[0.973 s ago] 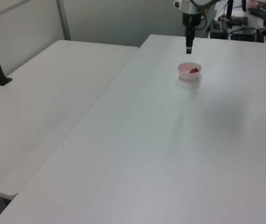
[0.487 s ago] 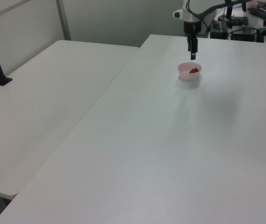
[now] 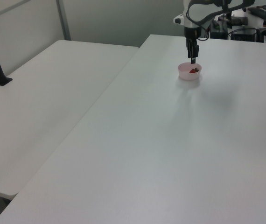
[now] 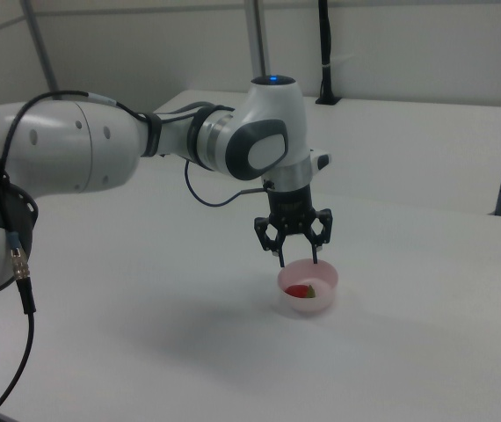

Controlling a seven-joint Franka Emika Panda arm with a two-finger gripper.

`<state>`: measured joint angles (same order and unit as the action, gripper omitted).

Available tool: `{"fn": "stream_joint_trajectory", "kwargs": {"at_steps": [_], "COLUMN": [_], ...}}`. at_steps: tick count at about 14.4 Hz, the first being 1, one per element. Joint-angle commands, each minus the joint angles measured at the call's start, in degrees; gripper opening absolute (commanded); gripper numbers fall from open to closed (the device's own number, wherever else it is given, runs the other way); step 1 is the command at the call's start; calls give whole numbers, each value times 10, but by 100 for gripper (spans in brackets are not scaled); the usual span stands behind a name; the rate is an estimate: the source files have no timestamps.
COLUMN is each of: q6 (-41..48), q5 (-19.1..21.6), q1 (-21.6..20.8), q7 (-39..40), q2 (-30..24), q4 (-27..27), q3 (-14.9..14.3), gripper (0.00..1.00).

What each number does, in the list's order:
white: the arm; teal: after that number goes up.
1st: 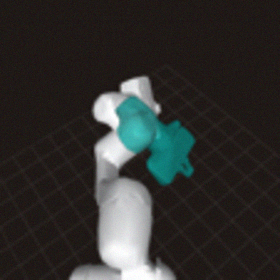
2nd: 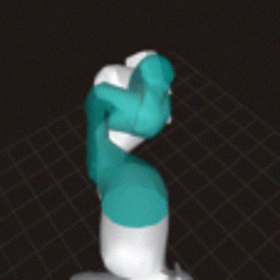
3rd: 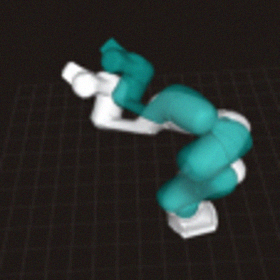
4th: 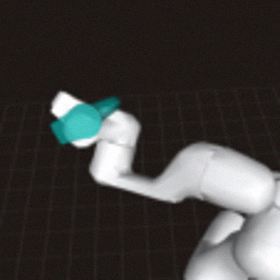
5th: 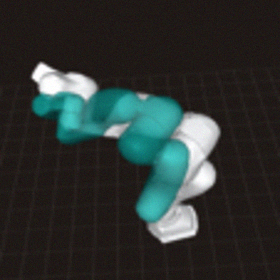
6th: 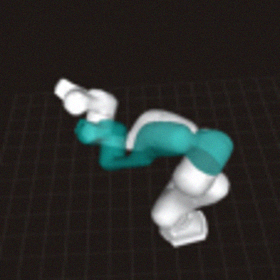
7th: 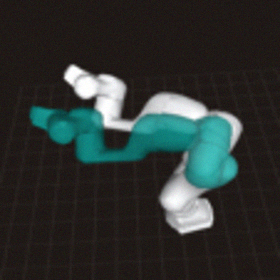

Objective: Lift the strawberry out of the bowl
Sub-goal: 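Lower the open gripper into the pink bowl around the strawberry, then close the gripper on the red strawberry inside the bowl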

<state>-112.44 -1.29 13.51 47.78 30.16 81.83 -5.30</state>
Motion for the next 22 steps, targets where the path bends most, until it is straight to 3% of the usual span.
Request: {"fn": "stream_joint_trajectory", "kwargs": {"at_steps": [1, 11, 22], "q6": [-14, -23, -45], "q5": [-25, -64, -64], "q1": [-2, 0, -2], "q7": [16, 28, 7], "q2": [19, 55, 67], "q4": [-10, -8, -4], "q3": [-2, -1, -1], "gripper": [64, 64, 63]}}
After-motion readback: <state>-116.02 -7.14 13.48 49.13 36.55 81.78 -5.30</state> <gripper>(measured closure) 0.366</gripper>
